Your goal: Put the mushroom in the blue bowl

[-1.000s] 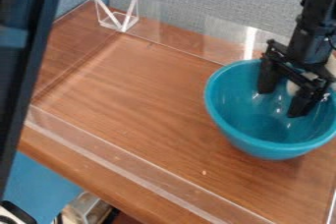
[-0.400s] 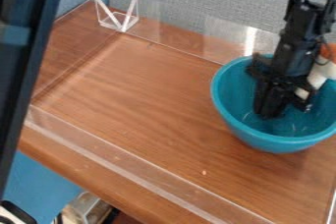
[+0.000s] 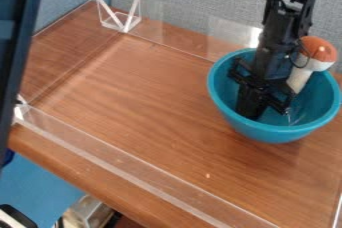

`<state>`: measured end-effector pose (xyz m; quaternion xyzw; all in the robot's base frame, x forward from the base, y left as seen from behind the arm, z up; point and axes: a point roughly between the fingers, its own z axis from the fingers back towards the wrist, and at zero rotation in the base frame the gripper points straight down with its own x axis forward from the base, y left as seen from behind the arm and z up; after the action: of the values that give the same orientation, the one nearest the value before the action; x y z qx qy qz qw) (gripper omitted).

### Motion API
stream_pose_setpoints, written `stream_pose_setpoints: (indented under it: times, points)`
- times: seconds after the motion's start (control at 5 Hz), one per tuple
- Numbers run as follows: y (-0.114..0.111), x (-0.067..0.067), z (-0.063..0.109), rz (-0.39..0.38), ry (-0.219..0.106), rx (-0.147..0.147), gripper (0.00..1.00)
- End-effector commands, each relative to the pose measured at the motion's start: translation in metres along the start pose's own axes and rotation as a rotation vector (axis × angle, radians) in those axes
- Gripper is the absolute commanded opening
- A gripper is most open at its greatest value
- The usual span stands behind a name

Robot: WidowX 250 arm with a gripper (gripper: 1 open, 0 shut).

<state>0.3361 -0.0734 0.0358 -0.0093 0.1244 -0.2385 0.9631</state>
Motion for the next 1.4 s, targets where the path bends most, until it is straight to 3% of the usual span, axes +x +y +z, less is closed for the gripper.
stream_pose_setpoints:
  times: [0.0, 0.4, 0.6, 1.2]
  points:
    - [0.001, -0.011, 0.027, 0.001, -0.084, 0.021, 0.00]
    - [0.014, -0.022, 0.028, 0.006, -0.073, 0.016, 0.00]
    - [0.012, -0.017, 0.016, 0.029, -0.073, 0.008, 0.00]
    - [-0.016, -0.010, -0.005, 0.066, -0.080, -0.016, 0.00]
